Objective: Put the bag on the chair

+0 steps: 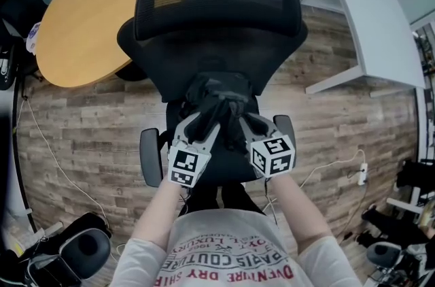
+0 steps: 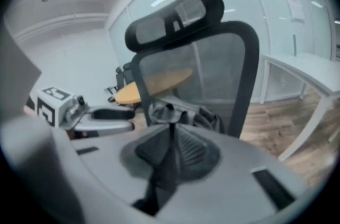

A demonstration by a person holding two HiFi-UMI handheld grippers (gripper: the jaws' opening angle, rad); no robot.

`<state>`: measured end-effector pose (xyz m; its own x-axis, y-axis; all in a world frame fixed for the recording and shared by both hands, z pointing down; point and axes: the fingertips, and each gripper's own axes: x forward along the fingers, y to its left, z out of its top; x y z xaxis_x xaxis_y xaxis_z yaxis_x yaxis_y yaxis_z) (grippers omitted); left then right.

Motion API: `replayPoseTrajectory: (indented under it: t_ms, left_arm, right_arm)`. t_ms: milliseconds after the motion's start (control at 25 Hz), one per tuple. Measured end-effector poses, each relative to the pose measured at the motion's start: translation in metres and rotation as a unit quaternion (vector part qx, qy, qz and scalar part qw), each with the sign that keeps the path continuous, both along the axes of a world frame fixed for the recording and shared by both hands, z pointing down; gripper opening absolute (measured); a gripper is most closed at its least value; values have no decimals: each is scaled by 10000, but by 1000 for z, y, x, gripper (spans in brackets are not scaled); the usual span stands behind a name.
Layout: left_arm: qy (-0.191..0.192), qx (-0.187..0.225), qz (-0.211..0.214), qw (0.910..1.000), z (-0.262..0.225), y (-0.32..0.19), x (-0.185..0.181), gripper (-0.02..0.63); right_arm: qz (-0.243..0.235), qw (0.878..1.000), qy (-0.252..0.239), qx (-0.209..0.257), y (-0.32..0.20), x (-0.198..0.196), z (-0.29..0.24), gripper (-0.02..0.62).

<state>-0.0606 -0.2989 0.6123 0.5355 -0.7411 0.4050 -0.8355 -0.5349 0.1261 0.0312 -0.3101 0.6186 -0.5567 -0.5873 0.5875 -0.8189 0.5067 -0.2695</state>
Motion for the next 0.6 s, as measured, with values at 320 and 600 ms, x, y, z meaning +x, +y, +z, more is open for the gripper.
replayPoseTrajectory:
  t_ms: [320, 600]
  left_arm:
    - [3, 334, -522, 9981, -62, 15, -14, 28]
    - [97, 771, -726, 9943, -129, 26, -28, 25]
  right_arm:
    - [-146, 9934, -201, 1122, 5, 5, -77, 35]
    - [-365, 9779, -294, 2037, 15, 5, -144, 28]
